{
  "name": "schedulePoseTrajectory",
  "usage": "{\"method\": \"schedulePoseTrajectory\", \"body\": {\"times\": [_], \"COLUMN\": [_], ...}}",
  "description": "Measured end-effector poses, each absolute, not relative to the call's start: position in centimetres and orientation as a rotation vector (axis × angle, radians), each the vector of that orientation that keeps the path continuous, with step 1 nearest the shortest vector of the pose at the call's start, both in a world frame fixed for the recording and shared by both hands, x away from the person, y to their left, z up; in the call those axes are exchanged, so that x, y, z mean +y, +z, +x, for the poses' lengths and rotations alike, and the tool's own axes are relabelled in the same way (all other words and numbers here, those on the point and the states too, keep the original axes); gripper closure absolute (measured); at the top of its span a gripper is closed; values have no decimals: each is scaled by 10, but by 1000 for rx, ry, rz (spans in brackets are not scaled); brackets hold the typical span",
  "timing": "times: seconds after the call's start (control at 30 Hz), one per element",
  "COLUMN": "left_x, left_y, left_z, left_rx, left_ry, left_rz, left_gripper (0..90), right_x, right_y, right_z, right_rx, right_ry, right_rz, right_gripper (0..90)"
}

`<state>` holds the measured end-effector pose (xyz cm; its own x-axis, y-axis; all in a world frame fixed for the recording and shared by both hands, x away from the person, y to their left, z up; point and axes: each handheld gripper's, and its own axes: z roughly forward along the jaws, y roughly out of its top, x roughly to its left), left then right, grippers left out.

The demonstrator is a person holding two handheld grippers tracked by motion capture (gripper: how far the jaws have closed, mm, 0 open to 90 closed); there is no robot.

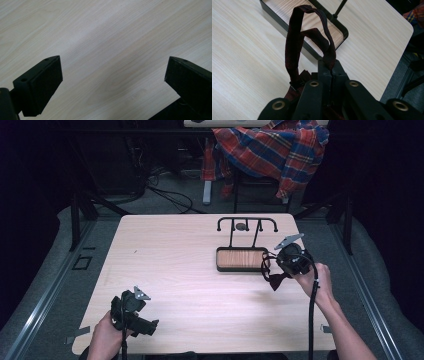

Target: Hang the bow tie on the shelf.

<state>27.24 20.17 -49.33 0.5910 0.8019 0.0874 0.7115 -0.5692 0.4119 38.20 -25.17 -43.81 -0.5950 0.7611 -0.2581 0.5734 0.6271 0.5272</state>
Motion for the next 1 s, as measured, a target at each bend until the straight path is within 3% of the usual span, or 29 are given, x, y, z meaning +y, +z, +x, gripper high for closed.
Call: {"method": "schedulePoseTrajectory", "body": {"times": [1.0], "left_x": [201], "left_y": [-494], "left_z": [272], "left_rx": [1226], "left_ry": [384], "left_rz": [2490], "left_gripper": [16], "right_x": [-257], "right_y": [-417], "right_z": [403], "right_rx": [2287], "right_ry": [633], "right_rz": [1123], "right_gripper": [894]}}
